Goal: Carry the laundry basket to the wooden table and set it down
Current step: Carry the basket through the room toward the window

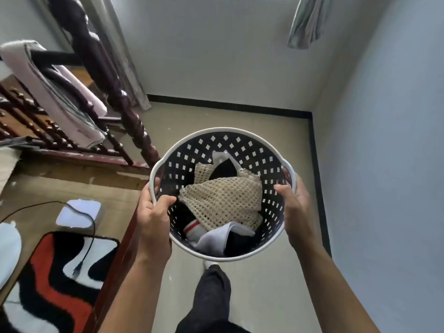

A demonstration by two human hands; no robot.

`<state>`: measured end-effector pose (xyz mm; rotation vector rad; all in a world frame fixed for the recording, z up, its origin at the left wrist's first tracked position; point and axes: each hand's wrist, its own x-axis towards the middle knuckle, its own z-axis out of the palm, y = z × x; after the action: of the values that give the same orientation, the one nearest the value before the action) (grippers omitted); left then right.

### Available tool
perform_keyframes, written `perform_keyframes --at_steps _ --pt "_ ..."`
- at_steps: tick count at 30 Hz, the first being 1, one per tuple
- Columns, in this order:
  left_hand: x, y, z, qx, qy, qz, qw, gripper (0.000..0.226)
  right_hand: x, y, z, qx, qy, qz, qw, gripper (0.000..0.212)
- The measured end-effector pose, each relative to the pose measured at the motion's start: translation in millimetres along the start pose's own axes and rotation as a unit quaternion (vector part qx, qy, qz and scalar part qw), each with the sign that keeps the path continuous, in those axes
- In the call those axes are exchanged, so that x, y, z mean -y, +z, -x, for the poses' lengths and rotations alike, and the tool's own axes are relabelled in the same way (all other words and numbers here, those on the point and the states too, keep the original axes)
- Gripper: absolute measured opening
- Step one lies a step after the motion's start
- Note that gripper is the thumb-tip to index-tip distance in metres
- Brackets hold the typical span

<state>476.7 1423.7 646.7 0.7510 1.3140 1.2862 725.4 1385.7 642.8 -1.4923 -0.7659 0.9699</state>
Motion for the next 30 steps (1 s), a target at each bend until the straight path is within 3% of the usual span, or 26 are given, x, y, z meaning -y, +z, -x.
perform_keyframes --at_steps 9,18,24,30 --pt "-54.8 107.2 -205.5 0.017 0.024 0.012 1.000 0.041 56.0 62.9 -201.8 -0.026 -0.028 -0.013 0.999 0.041" --pt "-72.9 229.5 -375.4 0.043 0.040 -0.017 0.998 0.038 63.9 84.9 -402.9 -0.061 -0.018 -0.033 0.997 0.057" --pt "-90.5 282.3 -485.8 -0.048 0.046 -0.008 0.998 0.040 80.5 128.5 -557.5 0.018 0.001 -0.001 1.000 0.056" --pt "-121.5 276.1 -578.5 -0.176 0.065 0.038 0.982 0.040 118.0 227.3 -682.4 0.129 -0.030 0.048 0.990 0.053"
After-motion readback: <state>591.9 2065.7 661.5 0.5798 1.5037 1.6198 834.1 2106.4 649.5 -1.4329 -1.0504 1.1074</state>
